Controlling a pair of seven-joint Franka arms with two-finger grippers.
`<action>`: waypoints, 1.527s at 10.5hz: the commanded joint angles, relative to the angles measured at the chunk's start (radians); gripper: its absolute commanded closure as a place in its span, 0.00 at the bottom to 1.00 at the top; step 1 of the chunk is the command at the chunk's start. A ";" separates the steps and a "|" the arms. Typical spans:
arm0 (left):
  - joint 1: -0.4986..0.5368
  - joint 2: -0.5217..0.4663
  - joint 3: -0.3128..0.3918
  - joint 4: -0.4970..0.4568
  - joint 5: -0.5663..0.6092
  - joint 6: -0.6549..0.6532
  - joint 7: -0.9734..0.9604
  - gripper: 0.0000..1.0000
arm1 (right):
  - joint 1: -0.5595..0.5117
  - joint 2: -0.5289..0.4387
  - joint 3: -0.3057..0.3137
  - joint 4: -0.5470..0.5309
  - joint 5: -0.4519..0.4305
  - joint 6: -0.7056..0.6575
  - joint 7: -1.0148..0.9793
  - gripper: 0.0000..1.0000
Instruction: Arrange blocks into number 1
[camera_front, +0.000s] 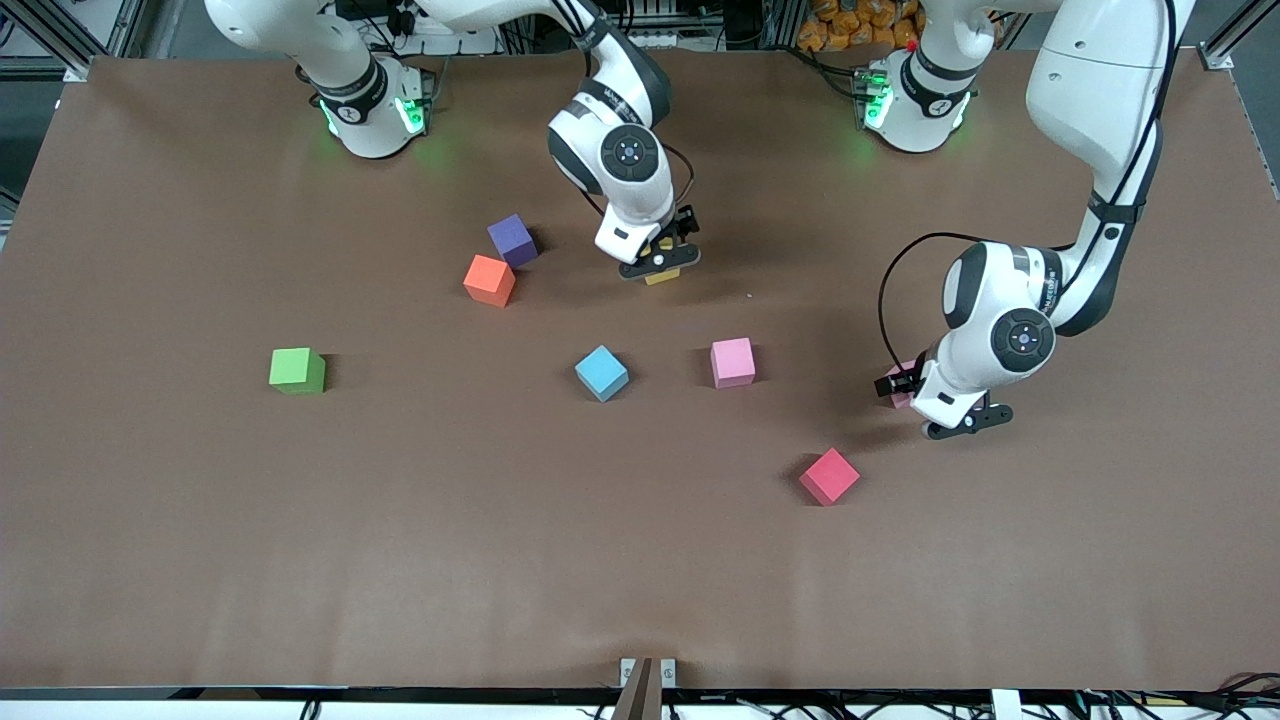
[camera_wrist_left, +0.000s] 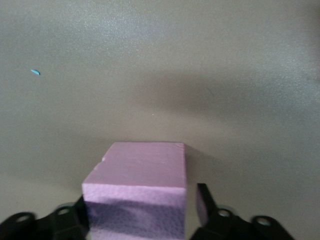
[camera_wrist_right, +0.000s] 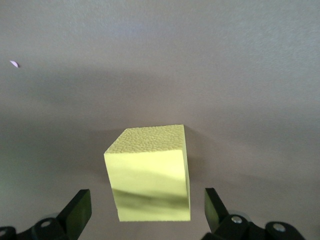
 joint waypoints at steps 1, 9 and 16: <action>0.000 0.008 -0.002 0.014 0.027 0.002 -0.029 1.00 | 0.027 0.037 -0.010 0.028 0.007 0.016 0.020 0.00; 0.001 -0.044 -0.005 0.014 0.028 0.000 -0.014 1.00 | 0.065 0.013 -0.056 0.017 0.008 -0.025 0.128 0.68; 0.005 -0.202 -0.155 -0.033 0.028 -0.136 -0.044 1.00 | 0.195 -0.161 -0.065 -0.176 0.007 -0.072 0.296 0.63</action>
